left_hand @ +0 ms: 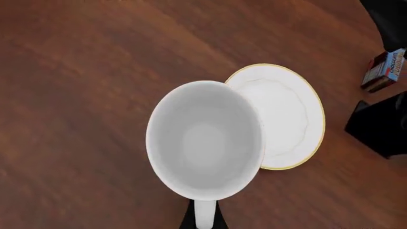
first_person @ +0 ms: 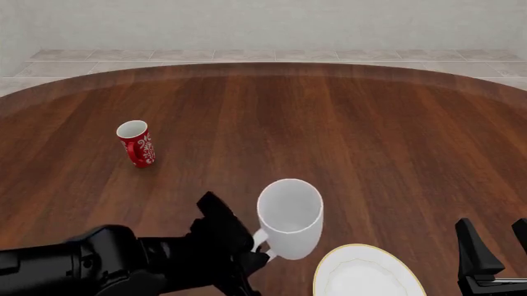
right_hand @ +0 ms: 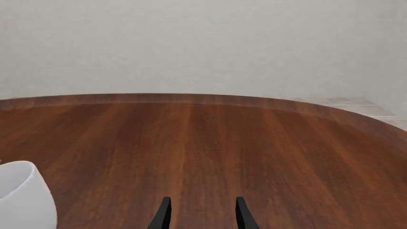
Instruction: Put the white mug on the plate.
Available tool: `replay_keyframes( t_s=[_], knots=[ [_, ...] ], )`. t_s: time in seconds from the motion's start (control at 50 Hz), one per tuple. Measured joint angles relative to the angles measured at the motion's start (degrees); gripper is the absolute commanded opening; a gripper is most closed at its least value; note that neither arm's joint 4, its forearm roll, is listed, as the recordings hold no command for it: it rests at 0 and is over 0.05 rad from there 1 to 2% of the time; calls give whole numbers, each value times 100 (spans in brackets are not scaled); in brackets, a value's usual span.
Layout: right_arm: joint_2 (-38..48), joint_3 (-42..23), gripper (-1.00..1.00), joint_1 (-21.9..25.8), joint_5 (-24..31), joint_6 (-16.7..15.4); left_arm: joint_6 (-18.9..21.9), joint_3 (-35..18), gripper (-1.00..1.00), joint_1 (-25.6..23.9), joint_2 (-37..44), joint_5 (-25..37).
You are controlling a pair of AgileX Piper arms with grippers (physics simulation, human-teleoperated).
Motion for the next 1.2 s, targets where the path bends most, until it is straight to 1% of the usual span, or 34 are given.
replay_keyframes(
  t_s=[0.74, 1.2],
  knots=[
    [-1, 0, 100, 0, 1, 1, -210, -773, -100, -902, 1121, -161],
    [-1, 0, 100, 0, 1, 0, -272, -1029, -100, -1157, 1618, -314]
  ],
)
